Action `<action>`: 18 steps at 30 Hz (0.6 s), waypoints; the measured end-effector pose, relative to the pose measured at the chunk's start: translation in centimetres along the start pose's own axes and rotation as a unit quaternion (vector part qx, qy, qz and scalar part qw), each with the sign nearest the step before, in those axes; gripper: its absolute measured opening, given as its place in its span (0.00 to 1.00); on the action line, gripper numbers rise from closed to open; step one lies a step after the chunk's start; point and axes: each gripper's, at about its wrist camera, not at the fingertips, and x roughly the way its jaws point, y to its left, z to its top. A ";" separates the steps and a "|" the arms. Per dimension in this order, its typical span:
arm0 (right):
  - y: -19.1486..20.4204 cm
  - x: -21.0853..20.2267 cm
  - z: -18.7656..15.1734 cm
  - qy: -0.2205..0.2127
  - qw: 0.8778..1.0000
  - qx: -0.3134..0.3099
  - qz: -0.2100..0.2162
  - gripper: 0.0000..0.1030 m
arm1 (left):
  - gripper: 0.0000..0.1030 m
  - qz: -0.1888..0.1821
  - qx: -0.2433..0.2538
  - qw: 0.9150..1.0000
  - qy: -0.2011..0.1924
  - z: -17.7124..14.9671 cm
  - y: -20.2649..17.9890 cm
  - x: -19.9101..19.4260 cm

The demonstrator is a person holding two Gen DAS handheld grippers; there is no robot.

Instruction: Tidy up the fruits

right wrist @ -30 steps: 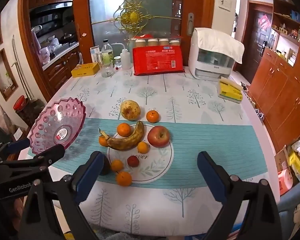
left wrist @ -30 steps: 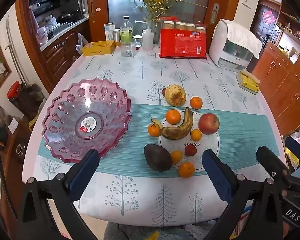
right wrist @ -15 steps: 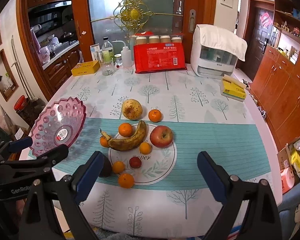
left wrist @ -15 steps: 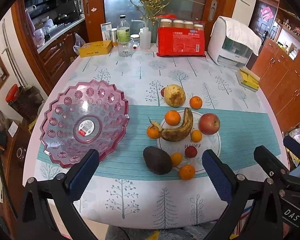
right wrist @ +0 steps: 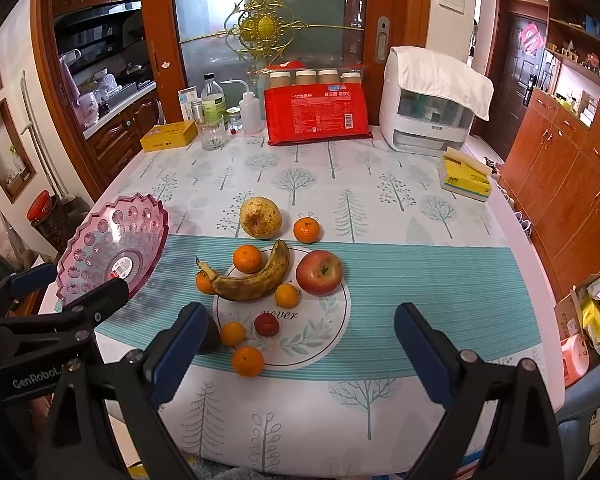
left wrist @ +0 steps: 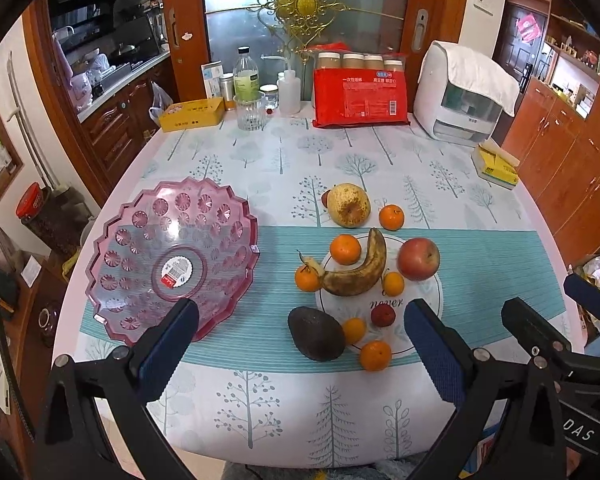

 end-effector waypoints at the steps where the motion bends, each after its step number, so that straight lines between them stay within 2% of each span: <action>1: 0.1 -0.1 0.0 0.000 1.000 0.001 0.000 0.93 | 0.99 0.001 0.001 1.000 0.000 0.0 0.0 0.0; 12: 0.1 0.1 0.0 0.000 1.000 -0.001 0.005 0.93 | 0.99 -0.019 -0.011 1.000 0.021 0.0 0.7 0.7; 18: 0.6 -0.2 0.6 -0.013 1.000 -0.009 0.008 0.93 | 0.99 -0.013 -0.006 1.000 0.019 0.7 0.4 0.8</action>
